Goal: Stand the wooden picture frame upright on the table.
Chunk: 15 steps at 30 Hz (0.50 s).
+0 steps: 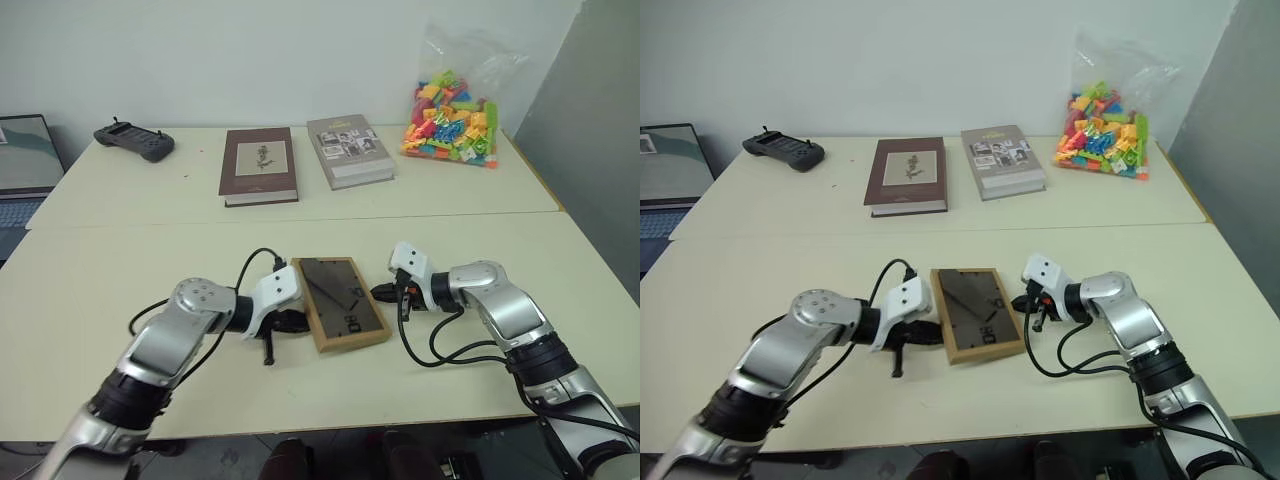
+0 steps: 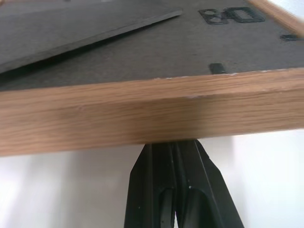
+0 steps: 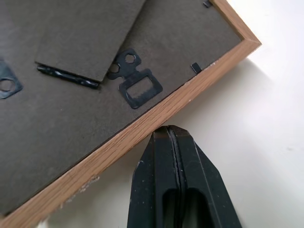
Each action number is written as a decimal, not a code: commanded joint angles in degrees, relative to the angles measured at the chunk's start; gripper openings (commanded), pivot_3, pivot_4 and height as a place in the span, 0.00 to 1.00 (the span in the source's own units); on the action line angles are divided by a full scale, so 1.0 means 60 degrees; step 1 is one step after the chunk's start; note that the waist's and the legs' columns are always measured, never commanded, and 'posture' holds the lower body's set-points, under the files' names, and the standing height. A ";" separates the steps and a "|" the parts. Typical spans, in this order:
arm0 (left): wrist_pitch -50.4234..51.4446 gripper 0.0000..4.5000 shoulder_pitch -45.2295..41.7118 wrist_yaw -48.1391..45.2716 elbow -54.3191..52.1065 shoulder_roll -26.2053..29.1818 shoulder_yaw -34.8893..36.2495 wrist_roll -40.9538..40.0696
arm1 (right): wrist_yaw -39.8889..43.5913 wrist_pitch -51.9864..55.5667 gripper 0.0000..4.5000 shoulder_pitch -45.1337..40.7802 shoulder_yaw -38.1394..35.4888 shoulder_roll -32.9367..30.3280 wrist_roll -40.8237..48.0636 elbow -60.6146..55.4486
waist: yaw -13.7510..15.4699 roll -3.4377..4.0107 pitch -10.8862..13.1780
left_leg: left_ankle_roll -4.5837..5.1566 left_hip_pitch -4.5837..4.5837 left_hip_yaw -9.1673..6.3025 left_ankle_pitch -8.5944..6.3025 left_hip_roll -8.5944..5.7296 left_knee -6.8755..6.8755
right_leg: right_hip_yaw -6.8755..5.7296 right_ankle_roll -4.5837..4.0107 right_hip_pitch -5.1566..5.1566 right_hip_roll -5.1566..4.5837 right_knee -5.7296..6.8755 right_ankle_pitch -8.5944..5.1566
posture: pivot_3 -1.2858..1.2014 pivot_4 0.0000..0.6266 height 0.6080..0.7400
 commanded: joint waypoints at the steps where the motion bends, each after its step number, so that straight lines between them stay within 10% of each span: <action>1: -0.0759 0.01 0.0389 -0.0396 0.0205 0.1009 0.0040 0.0293 | -0.0146 -0.0226 0.00 0.0033 -0.0052 -0.0277 -0.0223 -0.0193 | 0.0000 0.0001 0.0000 | 0.0000 0.0001 -0.0002 0.0000 0.0001 -0.0001 | -0.0002 0.0000 -0.0001 0.0001 0.0000 0.0000 | 0.52 0.24 1.00; 5: -0.1296 0.01 0.0343 -0.0525 0.0979 0.1434 0.0382 0.0158 | -0.0274 -0.0221 0.00 0.0073 -0.0132 -0.0351 -0.0206 -0.0174 | 0.0011 0.0000 0.0000 | 0.0001 0.0001 -0.0004 -0.0001 -0.0002 -0.0002 | -0.0005 0.0000 0.0003 -0.0001 -0.0002 0.0000 | 0.52 0.24 1.00; 15: 0.6095 0.39 0.0112 -0.0605 0.1098 0.0896 0.3068 -0.4903 | -0.0473 -0.0625 0.00 0.0238 -0.0001 -0.0412 -0.0353 -0.0115 | -0.0028 -0.0002 0.0001 | 0.0002 -0.0003 -0.0015 -0.0001 -0.0001 0.0005 | -0.0013 0.0002 0.0003 0.0005 0.0001 -0.0001 | 0.52 0.24 1.00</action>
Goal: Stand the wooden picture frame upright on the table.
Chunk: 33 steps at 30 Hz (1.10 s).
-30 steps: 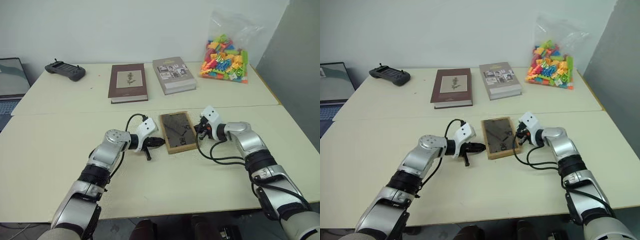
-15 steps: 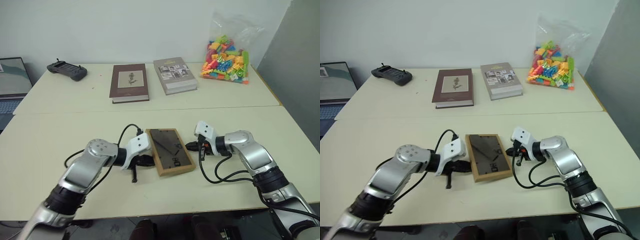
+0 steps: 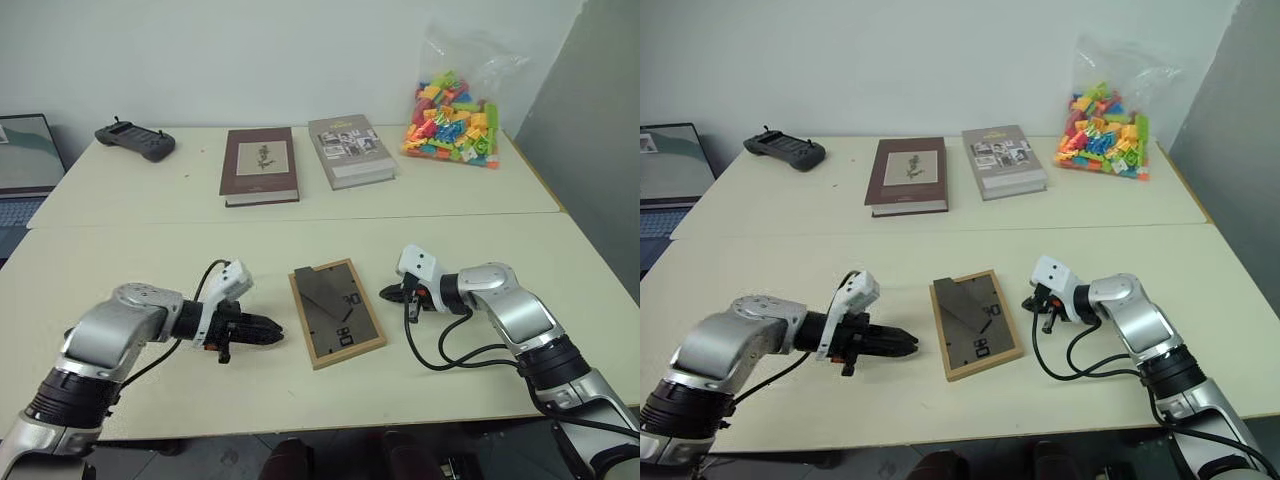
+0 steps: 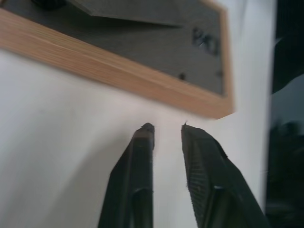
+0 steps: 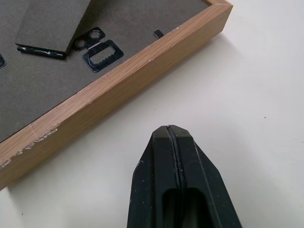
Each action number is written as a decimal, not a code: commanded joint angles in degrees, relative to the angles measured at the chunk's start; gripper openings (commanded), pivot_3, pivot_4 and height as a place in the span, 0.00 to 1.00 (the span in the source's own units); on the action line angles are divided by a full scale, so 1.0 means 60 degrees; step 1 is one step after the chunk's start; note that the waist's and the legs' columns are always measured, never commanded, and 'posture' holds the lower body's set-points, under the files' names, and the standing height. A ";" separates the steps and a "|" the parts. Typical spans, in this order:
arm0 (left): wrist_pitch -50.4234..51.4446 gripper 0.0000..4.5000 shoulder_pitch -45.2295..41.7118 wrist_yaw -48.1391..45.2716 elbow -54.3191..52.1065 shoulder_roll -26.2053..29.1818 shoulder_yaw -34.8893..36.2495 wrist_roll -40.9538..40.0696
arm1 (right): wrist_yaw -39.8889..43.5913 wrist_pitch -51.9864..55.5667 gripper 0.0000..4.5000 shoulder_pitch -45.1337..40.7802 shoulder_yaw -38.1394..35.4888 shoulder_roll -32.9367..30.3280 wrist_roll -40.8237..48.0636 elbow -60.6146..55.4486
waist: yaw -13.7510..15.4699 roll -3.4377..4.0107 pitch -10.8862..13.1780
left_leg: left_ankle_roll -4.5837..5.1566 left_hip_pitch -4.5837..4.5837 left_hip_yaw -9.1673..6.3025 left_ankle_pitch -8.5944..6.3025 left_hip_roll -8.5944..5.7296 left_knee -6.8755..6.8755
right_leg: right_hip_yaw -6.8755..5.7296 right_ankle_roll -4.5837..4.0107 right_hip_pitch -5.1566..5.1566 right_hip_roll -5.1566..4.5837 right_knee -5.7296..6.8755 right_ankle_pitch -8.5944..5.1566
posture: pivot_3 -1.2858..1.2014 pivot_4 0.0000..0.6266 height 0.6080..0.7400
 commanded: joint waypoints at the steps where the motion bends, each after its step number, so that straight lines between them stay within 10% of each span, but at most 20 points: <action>1: 0.2974 0.44 -0.0163 0.0539 0.0252 -0.0250 0.1559 -0.1679 | -0.0083 -0.0278 0.00 0.0079 -0.0021 -0.0072 -0.0102 -0.0145 | -0.0004 0.0000 0.0000 | 0.0000 0.0000 -0.0006 0.0000 0.0001 0.0000 | -0.0002 0.0000 0.0000 0.0002 0.0000 0.0000 | 0.52 0.24 1.00; 13: 0.5177 1.00 0.1065 0.4782 0.0749 -0.2851 0.3960 -0.4261 | -0.0273 -0.0158 0.00 0.0140 0.0065 0.0223 -0.0128 -0.0237 | 0.0013 -0.0003 -0.0009 | -0.0008 0.0017 -0.0021 0.0004 -0.0003 0.0003 | 0.0014 -0.0002 0.0007 -0.0003 0.0004 0.0001 | 0.52 0.24 1.00; 33: 0.5177 1.00 0.0937 0.6988 0.0541 -0.4949 0.3628 -0.4829 | -0.0843 0.1013 0.00 -0.0042 0.0339 0.1750 0.0136 -0.0820 | 0.0320 0.0044 -0.0075 | -0.0047 0.0070 -0.0022 0.0024 -0.0035 0.0001 | 0.0012 -0.0001 0.0062 -0.0035 -0.0001 0.0003 | 0.52 0.24 1.00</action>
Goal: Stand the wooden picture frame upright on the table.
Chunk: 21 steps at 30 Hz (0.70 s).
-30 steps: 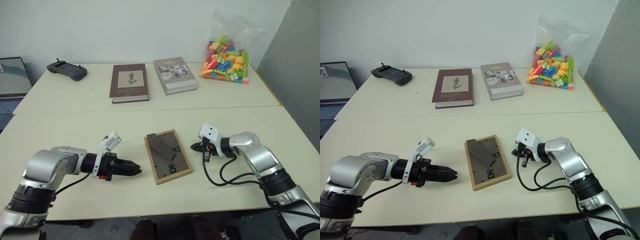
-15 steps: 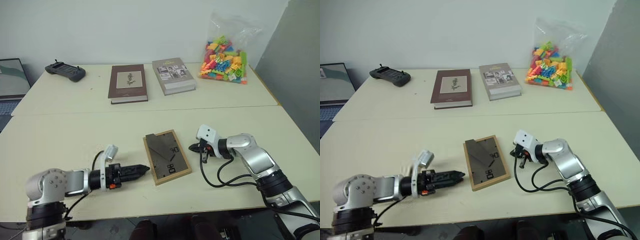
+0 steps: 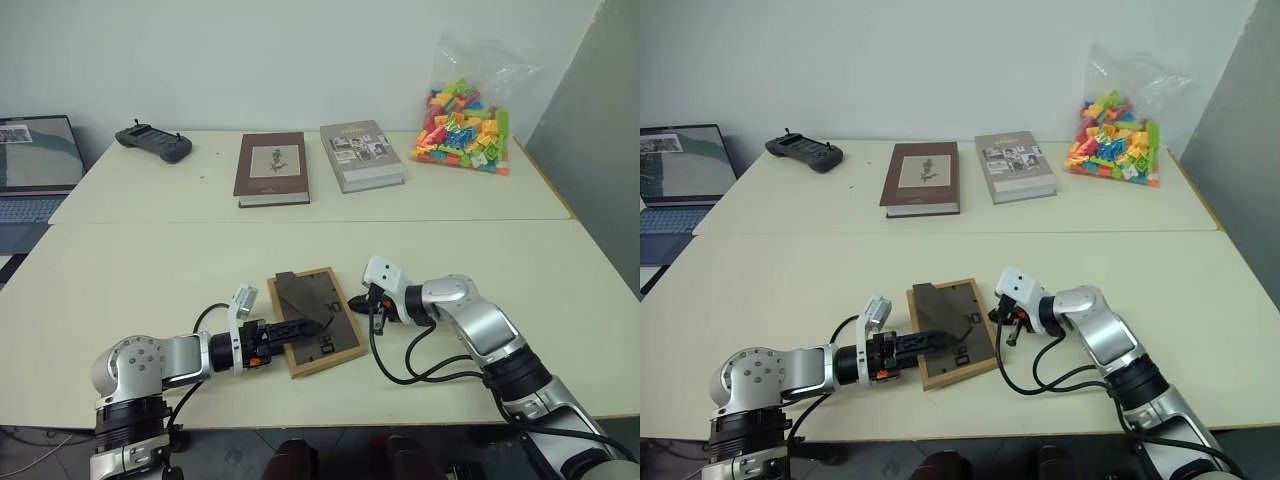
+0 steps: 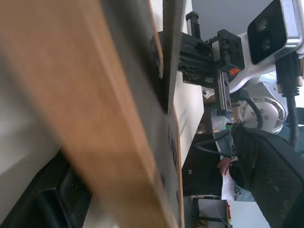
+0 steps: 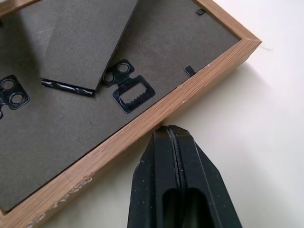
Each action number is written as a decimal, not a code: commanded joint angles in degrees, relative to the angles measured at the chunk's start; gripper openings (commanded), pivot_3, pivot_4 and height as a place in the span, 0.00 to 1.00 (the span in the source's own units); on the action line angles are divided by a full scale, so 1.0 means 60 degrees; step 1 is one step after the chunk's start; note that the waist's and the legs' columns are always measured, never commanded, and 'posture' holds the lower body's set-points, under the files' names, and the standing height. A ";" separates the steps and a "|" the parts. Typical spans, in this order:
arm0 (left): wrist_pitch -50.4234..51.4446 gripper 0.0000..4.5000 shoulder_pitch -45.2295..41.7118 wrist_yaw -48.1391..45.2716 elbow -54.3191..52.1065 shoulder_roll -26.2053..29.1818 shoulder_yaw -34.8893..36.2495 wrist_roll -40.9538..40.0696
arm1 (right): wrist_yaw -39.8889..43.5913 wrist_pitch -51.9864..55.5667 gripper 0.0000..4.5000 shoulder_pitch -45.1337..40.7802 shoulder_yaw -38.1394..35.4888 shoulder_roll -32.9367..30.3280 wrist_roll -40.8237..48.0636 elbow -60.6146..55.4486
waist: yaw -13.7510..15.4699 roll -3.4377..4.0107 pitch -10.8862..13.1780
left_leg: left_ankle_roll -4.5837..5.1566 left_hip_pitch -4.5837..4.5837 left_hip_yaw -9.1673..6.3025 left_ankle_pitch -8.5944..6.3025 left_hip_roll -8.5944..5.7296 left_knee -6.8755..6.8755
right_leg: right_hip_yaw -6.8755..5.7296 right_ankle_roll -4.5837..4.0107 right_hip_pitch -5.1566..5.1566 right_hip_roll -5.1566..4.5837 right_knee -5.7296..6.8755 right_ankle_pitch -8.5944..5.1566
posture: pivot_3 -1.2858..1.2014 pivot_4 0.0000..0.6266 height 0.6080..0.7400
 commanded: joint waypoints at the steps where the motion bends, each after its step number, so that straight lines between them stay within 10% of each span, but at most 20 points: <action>1: 0.0124 1.00 0.0314 0.0186 -0.0423 -0.0068 -0.0405 -0.0448 | -0.0151 0.0210 0.00 -0.0163 -0.0242 0.0058 0.0222 -0.0375 | -0.0010 0.0000 0.0000 | -0.0001 -0.0001 0.0000 0.0000 0.0000 0.0000 | 0.0001 0.0000 -0.0001 0.0000 -0.0002 0.0000 | 0.52 0.24 1.00; 21: -0.0051 0.29 0.0317 0.0326 -0.0913 0.0493 -0.0036 -0.0931 | -0.0315 -0.0251 0.00 -0.0479 -0.0718 -0.0242 0.0523 0.0301 | -0.0075 -0.0013 0.0010 | 0.0001 -0.0008 0.0000 -0.0001 0.0007 -0.0012 | 0.0002 -0.0001 -0.0013 0.0009 -0.0005 -0.0001 | 0.52 0.24 1.00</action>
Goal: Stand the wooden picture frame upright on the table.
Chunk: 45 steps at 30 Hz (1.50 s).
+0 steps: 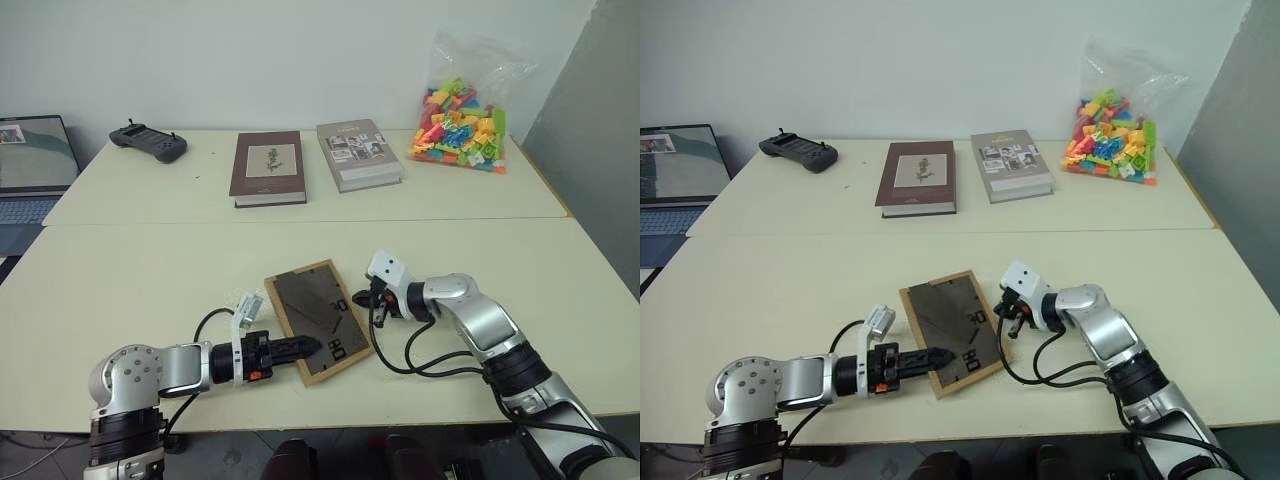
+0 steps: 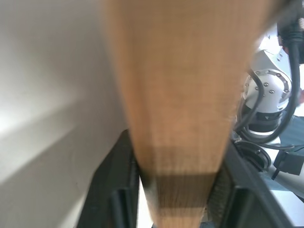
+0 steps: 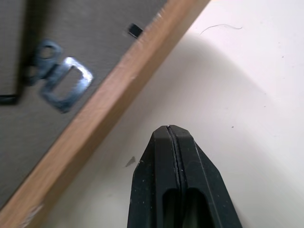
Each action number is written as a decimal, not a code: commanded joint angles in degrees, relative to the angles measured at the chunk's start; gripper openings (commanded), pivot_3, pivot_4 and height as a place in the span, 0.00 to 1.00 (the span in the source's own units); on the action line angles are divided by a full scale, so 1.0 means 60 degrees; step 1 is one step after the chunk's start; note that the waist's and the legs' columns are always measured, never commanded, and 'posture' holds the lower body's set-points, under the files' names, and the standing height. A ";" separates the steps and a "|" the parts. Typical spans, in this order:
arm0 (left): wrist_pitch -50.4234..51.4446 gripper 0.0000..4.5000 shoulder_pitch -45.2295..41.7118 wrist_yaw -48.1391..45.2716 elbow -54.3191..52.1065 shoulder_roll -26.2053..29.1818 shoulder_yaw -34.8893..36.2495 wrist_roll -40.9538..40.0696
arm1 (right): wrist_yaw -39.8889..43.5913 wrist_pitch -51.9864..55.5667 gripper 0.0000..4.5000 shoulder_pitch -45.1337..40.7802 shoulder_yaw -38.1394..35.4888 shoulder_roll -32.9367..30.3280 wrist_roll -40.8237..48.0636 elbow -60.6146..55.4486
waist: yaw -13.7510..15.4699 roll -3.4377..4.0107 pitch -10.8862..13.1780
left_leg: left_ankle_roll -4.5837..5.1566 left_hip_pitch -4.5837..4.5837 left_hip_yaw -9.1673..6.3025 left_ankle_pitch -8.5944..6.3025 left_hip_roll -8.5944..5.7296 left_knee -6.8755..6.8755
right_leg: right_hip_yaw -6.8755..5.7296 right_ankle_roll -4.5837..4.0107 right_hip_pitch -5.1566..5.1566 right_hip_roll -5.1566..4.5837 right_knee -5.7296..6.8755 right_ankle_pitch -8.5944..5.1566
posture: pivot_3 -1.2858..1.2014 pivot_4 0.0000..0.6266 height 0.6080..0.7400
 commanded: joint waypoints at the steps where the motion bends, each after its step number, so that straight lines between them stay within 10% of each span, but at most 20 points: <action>1: -0.0185 0.29 -0.0238 0.0098 -0.0253 0.0146 0.0134 -0.0037 | 0.0331 -0.0300 0.00 -0.0266 -0.0487 -0.0208 0.0399 -0.0285 | 0.0003 -0.0001 0.0001 | 0.0000 -0.0001 0.0000 0.0000 0.0000 0.0000 | 0.0000 0.0000 0.0000 0.0000 0.0000 0.0000 | 0.52 0.24 1.00; 4: -0.0648 0.29 -0.0679 -0.0319 -0.0283 0.0791 -0.0141 0.0166 | 0.0749 -0.0135 0.00 -0.0667 -0.1172 -0.0706 0.0898 -0.0395 | 0.0008 -0.0012 0.0018 | 0.0003 -0.0003 -0.0002 -0.0002 0.0000 0.0000 | -0.0003 0.0000 -0.0001 0.0000 0.0000 0.0000 | 0.52 0.24 1.00; 12: -0.1995 0.29 -0.2398 -0.2540 0.0362 0.2666 -0.1416 0.0744 | 0.3224 0.2577 0.39 -0.2141 -0.2479 -0.1723 0.4454 -0.1732 | -0.0039 -0.0015 0.0035 | 0.0031 -0.0017 -0.0017 -0.0017 0.0000 -0.0006 | -0.0008 -0.0003 -0.0010 0.0004 -0.0018 -0.0002 | 0.52 0.24 1.00; 24: -0.4733 0.29 -0.4186 -0.4806 0.1583 0.3431 -0.3687 0.3006 | 0.2124 0.0739 0.99 -0.3526 -0.1376 0.0035 0.3334 -0.0183 | -0.0208 -0.0018 0.0042 | 0.0027 -0.0054 -0.0016 -0.0015 0.0003 -0.0006 | -0.0011 -0.0007 -0.0047 0.0009 -0.0011 -0.0004 | 0.52 0.24 1.00; 45: -0.4214 0.29 -0.4231 -0.5216 0.1820 0.3160 -0.3456 0.2940 | 0.2420 0.2113 0.99 -0.2688 -0.2123 -0.1191 0.4762 -0.1843 | -0.0230 -0.0020 0.0044 | 0.0039 -0.0079 -0.0021 -0.0021 0.0004 -0.0001 | -0.0013 -0.0007 -0.0076 0.0010 0.0002 -0.0004 | 0.52 0.24 1.00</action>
